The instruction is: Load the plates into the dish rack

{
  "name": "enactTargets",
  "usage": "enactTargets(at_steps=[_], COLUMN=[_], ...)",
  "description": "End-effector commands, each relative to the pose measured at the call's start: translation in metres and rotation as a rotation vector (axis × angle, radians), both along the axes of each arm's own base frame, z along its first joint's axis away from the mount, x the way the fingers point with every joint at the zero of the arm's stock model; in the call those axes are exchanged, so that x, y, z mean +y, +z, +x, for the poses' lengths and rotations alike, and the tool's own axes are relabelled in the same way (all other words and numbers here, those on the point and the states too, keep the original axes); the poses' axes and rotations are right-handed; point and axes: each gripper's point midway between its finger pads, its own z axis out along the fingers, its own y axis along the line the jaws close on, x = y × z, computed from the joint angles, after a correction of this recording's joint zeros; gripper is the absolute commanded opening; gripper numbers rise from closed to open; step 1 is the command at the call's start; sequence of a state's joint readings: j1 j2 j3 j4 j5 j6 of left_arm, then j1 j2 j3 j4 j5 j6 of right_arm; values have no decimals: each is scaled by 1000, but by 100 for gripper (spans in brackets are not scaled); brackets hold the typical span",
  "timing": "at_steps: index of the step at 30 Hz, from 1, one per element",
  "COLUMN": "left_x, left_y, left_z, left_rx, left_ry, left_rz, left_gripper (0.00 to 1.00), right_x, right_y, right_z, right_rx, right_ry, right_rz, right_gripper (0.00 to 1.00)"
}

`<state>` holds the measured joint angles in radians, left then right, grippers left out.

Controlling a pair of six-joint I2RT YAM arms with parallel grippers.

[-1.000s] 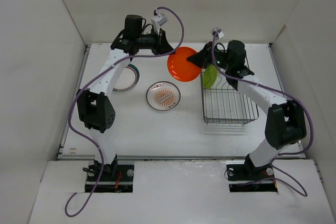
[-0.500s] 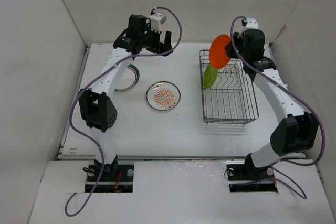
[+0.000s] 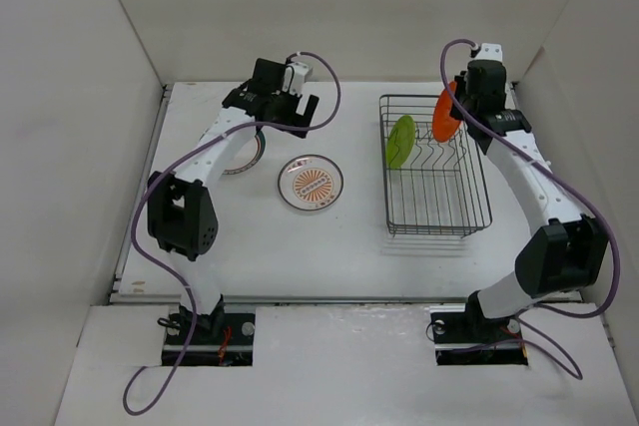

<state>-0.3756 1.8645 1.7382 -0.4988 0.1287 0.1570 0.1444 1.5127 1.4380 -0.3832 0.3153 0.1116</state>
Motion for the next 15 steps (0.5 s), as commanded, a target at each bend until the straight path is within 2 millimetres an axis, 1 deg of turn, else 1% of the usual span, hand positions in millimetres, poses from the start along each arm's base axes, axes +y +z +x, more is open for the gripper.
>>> enactTargets(at_steps=[1, 3, 4, 5, 6, 7, 8, 9, 10, 11, 12, 13, 14, 15], left_x=[23, 35, 46, 51, 57, 67, 72, 78, 79, 91, 97, 102, 111, 117], left_y=[52, 52, 58, 53, 54, 55, 54, 56, 60, 62, 58, 64, 59, 57], left_z=[-11, -12, -10, -10, -12, -14, -15, -16, -20, -19, -21, -22, -21, -24], left_rx=[-132, -136, -151, -140, -141, -141, -139, -145, -153, -162, -153, -168, -156, -153], left_ry=[38, 57, 88, 97, 107, 127, 136, 140, 141, 168, 179, 183, 204, 214], left_rz=[12, 26, 32, 37, 37, 39, 40, 47, 44, 43, 47, 50, 56, 57], left_gripper=[100, 100, 100, 100, 100, 100, 100, 100, 100, 100, 100, 100, 100, 100], right_x=[8, 16, 20, 21, 22, 28, 28, 29, 29, 34, 34, 34, 35, 35], right_y=[6, -1, -1, -5, -7, -9, -9, -15, -15, -22, -22, -27, -30, -30], right_z=[6, 10, 10, 12, 15, 17, 17, 22, 22, 23, 23, 25, 28, 28], right_rx=[-31, -21, -21, -10, -9, -10, -10, 4, 4, 18, 18, 30, 31, 31], right_ry=[23, 44, 53, 53, 49, 68, 68, 68, 68, 77, 77, 77, 77, 77], right_rz=[-1, 3, 3, 1, 9, 14, 14, 12, 12, 10, 10, 8, 7, 7], right_gripper=[0, 0, 0, 0, 0, 0, 0, 0, 0, 0, 0, 0, 0, 0])
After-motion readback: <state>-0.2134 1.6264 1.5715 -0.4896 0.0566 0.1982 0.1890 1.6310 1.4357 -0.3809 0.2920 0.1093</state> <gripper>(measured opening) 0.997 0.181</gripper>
